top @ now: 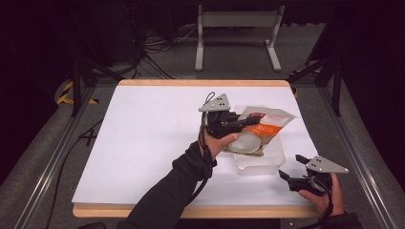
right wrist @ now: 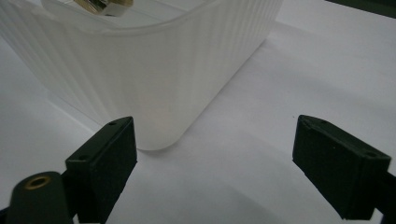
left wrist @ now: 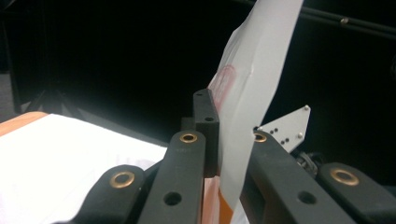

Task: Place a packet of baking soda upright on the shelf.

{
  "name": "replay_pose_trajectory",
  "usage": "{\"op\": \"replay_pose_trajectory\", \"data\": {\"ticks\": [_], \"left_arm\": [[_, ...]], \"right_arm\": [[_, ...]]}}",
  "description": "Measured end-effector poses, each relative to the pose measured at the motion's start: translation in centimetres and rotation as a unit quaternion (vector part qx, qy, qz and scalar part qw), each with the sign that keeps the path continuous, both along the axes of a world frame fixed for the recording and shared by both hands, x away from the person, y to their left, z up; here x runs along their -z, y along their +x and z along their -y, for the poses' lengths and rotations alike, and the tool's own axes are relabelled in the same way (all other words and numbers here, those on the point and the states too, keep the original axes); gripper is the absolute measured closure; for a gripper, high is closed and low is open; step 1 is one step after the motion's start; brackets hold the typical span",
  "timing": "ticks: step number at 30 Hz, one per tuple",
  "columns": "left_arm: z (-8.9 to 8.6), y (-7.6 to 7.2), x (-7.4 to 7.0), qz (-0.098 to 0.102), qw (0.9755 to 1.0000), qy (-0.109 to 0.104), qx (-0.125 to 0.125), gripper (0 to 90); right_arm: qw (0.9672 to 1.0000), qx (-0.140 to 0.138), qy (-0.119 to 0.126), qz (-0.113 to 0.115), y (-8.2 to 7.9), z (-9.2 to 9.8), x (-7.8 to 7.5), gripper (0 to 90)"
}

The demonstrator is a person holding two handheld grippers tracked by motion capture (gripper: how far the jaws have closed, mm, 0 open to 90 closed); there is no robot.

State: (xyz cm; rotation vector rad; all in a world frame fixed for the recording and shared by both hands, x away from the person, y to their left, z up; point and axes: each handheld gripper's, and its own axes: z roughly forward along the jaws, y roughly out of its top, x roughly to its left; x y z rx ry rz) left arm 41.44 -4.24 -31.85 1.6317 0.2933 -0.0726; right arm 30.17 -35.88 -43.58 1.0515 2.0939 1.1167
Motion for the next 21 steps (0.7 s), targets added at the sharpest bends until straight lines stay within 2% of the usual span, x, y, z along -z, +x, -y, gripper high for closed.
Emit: {"op": "replay_pose_trajectory", "data": {"ticks": [4, 10, 14, 21], "left_arm": [[1.3, 0.0, 0.6, -0.008, 0.9999, -0.003, -0.008, 89.9], [2.7, 0.1, 1.3, -0.023, 0.9992, -0.023, -0.021, 90.0], [3.7, 0.0, 1.6, -0.025, 0.999, -0.022, -0.03, 89.9], [4.5, -0.3, 2.6, -0.032, 0.9991, -0.025, -0.011, 89.9]], "right_arm": [[1.0, 0.0, 0.001, -0.002, 0.0, 0.0, 0.1, 14.3], [1.0, 0.0, 0.0, -0.003, 0.0, 0.0, 0.1, 14.3], [1.0, -0.001, 0.0, -0.005, 0.0, 0.0, 0.1, 14.2], [1.0, -0.003, 0.001, -0.004, 0.0, 0.0, 0.1, 14.2]]}}
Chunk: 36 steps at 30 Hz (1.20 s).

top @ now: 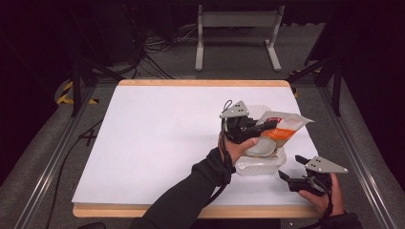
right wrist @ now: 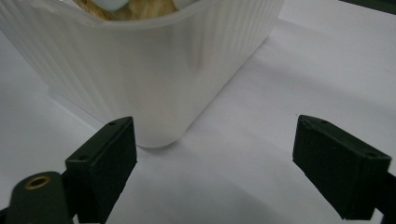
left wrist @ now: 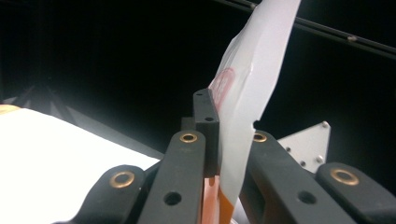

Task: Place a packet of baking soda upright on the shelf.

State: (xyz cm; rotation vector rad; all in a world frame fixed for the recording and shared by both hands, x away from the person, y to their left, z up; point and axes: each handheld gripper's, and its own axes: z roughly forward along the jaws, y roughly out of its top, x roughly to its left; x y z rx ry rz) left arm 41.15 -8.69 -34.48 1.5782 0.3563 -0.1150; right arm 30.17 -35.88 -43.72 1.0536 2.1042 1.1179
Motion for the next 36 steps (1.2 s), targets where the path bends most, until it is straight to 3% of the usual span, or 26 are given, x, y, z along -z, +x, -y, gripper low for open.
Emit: {"op": "replay_pose_trajectory", "data": {"ticks": [4, 7, 11, 15, 20, 26, 28, 34, 36], "left_arm": [[-0.1, 0.1, 1.0, -0.009, 0.9999, 0.007, 0.005, 89.9], [-0.5, 0.3, 1.9, -0.028, 0.9995, 0.006, 0.011, 89.9], [-0.8, 0.2, 2.3, -0.026, 0.9995, 0.009, 0.017, 89.9], [-1.2, 0.2, 2.7, -0.013, 0.9989, 0.035, 0.027, 89.9], [-2.2, 0.6, 4.0, -0.035, 0.9984, 0.037, 0.026, 89.9], [-2.5, 0.6, 4.9, -0.03, 0.9976, 0.057, 0.025, 89.8], [-2.6, 0.5, 5.2, -0.033, 0.9976, 0.055, 0.024, 89.8], [-2.5, 0.4, 5.6, -0.025, 0.9967, 0.075, 0.019, 89.8], [-2.5, 0.3, 5.6, -0.014, 0.9966, 0.08, 0.016, 89.8]], "right_arm": [[1.0, -0.001, -0.001, 0.0, 0.0, -0.1, 0.0, 14.2], [1.0, -0.002, -0.002, -0.001, 0.0, -0.1, 0.0, 14.2], [1.0, -0.002, -0.002, -0.001, 0.0, -0.1, 0.0, 14.1], [1.0, -0.002, -0.002, -0.003, 0.0, -0.2, 0.0, 14.1], [1.0, -0.001, -0.003, -0.002, 0.0, -0.1, 0.0, 14.1], [1.0, -0.002, -0.004, -0.001, 0.0, -0.2, 0.1, 14.0], [1.0, -0.001, -0.003, -0.002, 0.0, -0.1, 0.1, 13.9], [1.0, 0.0, -0.003, -0.001, 0.0, -0.1, 0.1, 13.9], [1.0, 0.0, -0.006, -0.002, 0.0, -0.1, 0.1, 13.9]]}}
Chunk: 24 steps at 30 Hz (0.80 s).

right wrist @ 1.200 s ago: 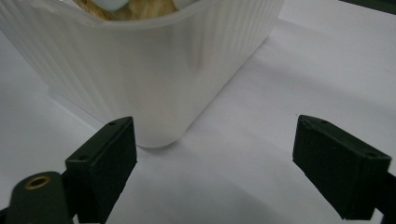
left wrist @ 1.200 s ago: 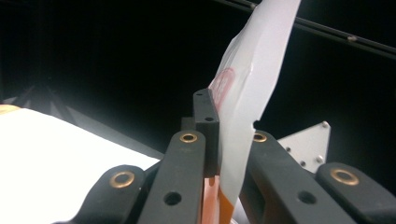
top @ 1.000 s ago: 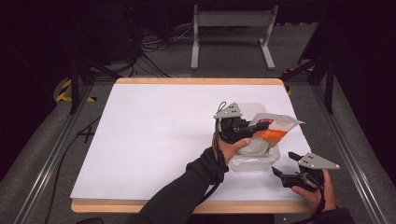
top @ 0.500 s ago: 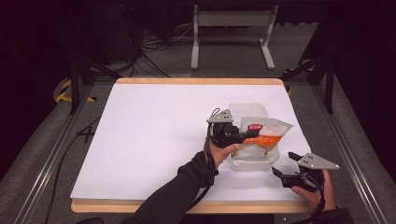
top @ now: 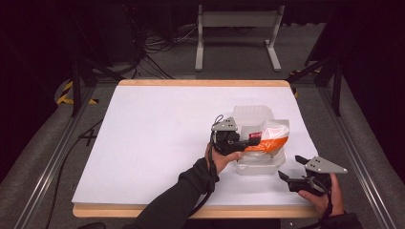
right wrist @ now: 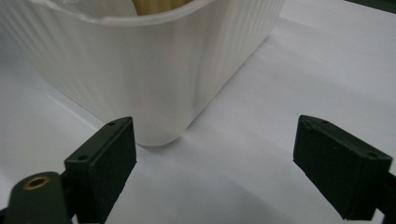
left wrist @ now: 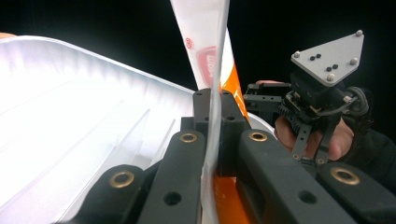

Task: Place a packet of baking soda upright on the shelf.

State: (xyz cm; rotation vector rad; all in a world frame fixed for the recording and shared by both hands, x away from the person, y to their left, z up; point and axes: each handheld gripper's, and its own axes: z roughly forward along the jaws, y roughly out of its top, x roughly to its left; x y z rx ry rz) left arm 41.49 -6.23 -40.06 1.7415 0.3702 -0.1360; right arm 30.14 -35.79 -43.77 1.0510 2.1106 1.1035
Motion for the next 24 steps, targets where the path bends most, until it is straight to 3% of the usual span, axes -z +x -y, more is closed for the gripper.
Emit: {"op": "replay_pose_trajectory", "data": {"ticks": [8, 15, 19, 22, 23, 24], "left_arm": [[-0.1, -0.4, -0.9, 0.027, 0.9996, 0.009, 0.003, 88.1], [-0.3, -0.8, -1.7, 0.06, 0.9978, 0.028, -0.004, 72.8], [-0.4, -1.1, -2.1, 0.073, 0.9964, 0.041, -0.014, 58.2], [-0.9, -1.4, -2.5, 0.09, 0.9939, 0.058, -0.025, 50.8], [-0.9, -1.4, -2.5, 0.09, 0.9939, 0.058, -0.025, 44.0], [-1.1, -1.5, -2.6, 0.097, 0.9922, 0.069, -0.038, 41.6]], "right_arm": [[1.0, 0.0, -0.001, 0.001, 0.0, -0.1, 0.0, 13.9], [0.9999, 0.011, -0.001, 0.011, -0.1, 0.1, -0.2, 14.2], [0.9999, 0.012, -0.005, 0.011, -0.1, 0.0, -0.2, 14.2], [0.9999, 0.011, -0.005, 0.012, -0.1, -0.1, -0.2, 14.3], [0.9999, 0.011, -0.005, 0.012, -0.1, -0.1, -0.2, 14.3], [0.9998, 0.011, -0.006, 0.012, 0.0, -0.1, -0.1, 14.2]]}}
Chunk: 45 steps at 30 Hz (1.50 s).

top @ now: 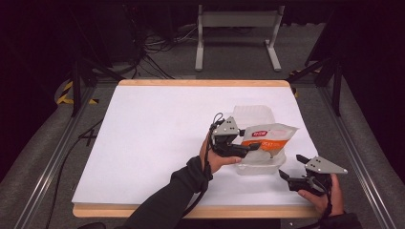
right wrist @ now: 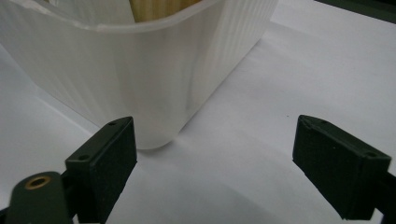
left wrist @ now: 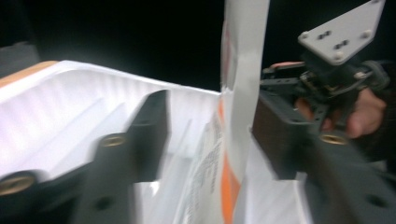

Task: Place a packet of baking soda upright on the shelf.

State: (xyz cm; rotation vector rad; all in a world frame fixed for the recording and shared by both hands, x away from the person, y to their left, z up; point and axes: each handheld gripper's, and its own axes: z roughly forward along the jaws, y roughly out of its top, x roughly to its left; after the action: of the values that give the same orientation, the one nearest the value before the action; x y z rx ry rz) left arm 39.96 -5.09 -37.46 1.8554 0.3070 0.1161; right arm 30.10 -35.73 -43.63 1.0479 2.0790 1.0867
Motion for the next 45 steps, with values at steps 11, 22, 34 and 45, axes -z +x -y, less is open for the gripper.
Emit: {"op": "replay_pose_trajectory", "data": {"ticks": [11, 22, 34, 45], "left_arm": [[-2.2, -0.3, -0.8, 0.044, 0.9965, 0.065, -0.03, 22.6], [-6.3, -1.0, -0.6, 0.077, 0.9841, 0.156, -0.035, 12.7], [-10.3, -1.8, -0.1, 0.088, 0.9766, 0.19, -0.048, 10.6], [-13.8, -2.2, 1.0, 0.096, 0.9689, 0.216, -0.073, 8.7]], "right_arm": [[1.0, -0.001, -0.006, -0.002, 0.0, -0.2, 0.1, 14.3], [1.0, -0.001, -0.01, -0.001, -0.1, -0.3, 0.0, 14.1], [0.9999, -0.006, -0.015, 0.001, -0.2, -0.5, 0.0, 14.1], [0.9996, -0.01, -0.026, -0.001, -0.1, -0.8, 0.0, 13.4]]}}
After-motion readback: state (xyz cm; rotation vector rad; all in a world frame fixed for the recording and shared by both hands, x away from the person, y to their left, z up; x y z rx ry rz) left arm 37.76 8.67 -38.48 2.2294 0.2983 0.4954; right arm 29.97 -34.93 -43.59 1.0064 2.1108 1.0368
